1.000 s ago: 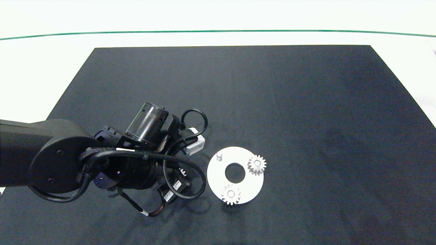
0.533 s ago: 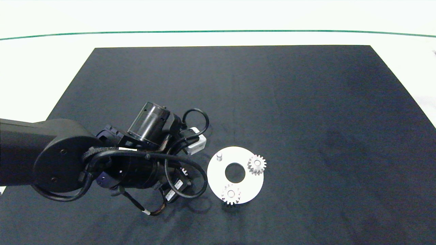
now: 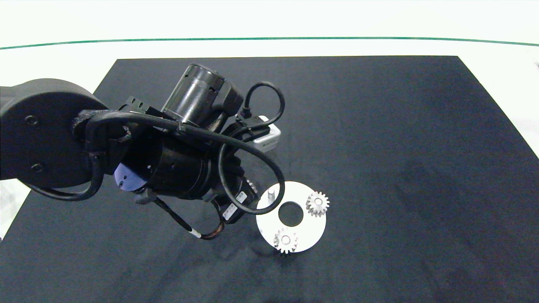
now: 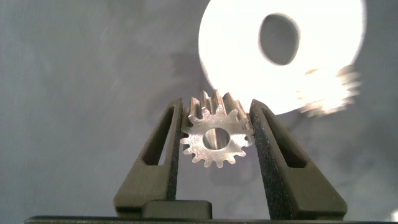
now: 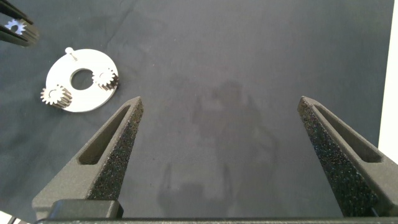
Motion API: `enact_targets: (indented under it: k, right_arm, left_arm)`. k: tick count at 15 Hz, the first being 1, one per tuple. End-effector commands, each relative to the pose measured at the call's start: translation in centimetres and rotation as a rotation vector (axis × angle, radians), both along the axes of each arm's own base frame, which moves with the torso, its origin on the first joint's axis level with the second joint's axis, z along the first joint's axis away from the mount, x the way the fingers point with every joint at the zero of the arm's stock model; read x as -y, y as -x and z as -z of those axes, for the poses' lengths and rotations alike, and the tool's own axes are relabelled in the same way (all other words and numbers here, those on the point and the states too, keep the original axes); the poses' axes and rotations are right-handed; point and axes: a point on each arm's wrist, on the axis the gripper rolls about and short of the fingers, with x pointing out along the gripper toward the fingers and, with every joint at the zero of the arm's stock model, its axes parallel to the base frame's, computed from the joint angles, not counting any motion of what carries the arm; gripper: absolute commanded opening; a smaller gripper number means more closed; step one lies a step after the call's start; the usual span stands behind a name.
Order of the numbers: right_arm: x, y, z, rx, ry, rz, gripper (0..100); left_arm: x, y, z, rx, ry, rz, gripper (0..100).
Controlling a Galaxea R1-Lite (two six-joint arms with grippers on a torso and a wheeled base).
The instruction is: Install three planetary gears onto the carrier pins
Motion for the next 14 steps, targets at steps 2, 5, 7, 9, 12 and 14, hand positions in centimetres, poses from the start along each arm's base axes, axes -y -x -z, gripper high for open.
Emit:
enact_targets:
  k: [2,5,7,9,12,14]
  right_arm:
    - [0.0,0.0,0.1,0.001,0.014,0.0,100]
    - [0.0,0.0,0.1,0.001,0.014,0.0,100]
    - [0.0,0.0,0.1,0.001,0.014,0.0,100]
    - [0.0,0.0,0.1,0.001,0.014,0.0,100]
    - [0.0,0.0,0.1,0.001,0.014,0.0,100]
    - [0.0,0.0,0.1,0.001,0.014,0.0,100]
  left_arm:
    - [3.5,0.2,-0.6,0.011,0.037,0.062,19]
    - [5.1,-1.1,-0.2,0.021,0.025,0.053,19]
    - [5.6,-1.6,0.4,0.009,0.011,0.052,19]
    - [5.9,-1.9,1.0,0.006,-0.01,0.043,19]
    - [5.9,-2.1,1.2,0.006,-0.018,0.039,19]
    - [5.8,-2.4,1.4,0.002,-0.022,0.031,19]
